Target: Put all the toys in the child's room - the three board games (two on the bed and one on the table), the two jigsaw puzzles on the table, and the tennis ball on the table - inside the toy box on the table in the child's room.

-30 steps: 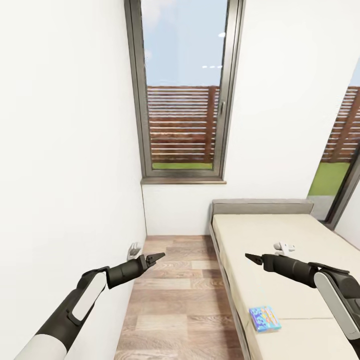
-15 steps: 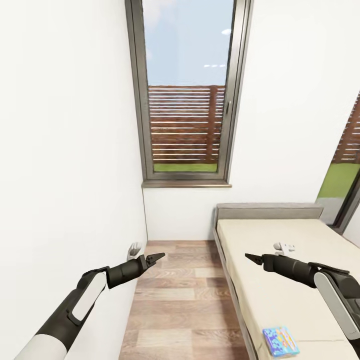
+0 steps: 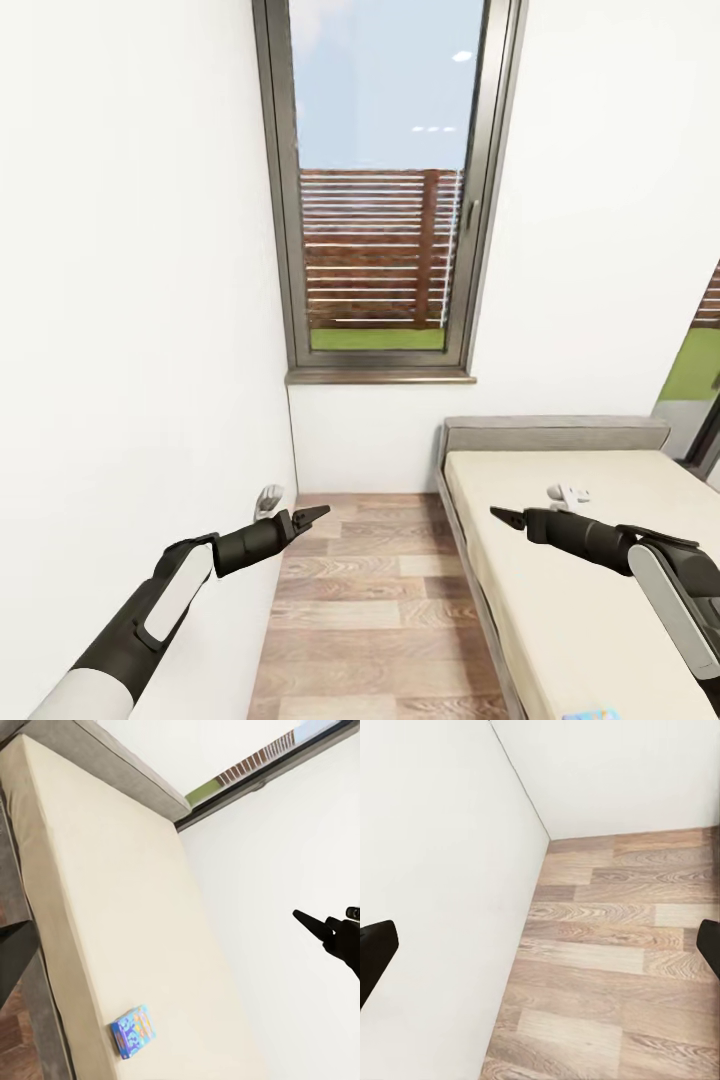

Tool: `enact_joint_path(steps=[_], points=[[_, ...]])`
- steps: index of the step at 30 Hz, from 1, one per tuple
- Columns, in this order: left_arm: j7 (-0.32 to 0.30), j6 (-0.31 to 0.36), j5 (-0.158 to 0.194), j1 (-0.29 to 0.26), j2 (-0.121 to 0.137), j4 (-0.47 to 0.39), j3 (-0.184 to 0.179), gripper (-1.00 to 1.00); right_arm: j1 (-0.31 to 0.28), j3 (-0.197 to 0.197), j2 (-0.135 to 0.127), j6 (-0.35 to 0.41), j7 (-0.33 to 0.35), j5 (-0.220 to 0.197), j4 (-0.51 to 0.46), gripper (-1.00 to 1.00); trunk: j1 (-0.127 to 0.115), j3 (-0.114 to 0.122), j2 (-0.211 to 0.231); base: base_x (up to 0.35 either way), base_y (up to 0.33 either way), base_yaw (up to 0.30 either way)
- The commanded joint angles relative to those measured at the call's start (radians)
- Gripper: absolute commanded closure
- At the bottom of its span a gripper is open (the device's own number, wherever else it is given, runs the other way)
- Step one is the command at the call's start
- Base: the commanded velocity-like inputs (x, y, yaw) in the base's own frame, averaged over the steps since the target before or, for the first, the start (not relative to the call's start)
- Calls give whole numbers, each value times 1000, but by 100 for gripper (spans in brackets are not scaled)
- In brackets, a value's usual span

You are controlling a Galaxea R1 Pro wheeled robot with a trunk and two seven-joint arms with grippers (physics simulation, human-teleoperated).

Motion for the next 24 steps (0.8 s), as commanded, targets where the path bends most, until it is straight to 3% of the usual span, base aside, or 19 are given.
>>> enact_joint_path(steps=[1,24], points=[[1,5,7,0,1,0,-1,-100,0,-1,0,5,5,3,0,-100,1,0,-1,204,45,0],[1,5,7,0,1,0,-24,-100,-1,-1,0,5,5,3,0,-100,1,0,-1,57,13,0]])
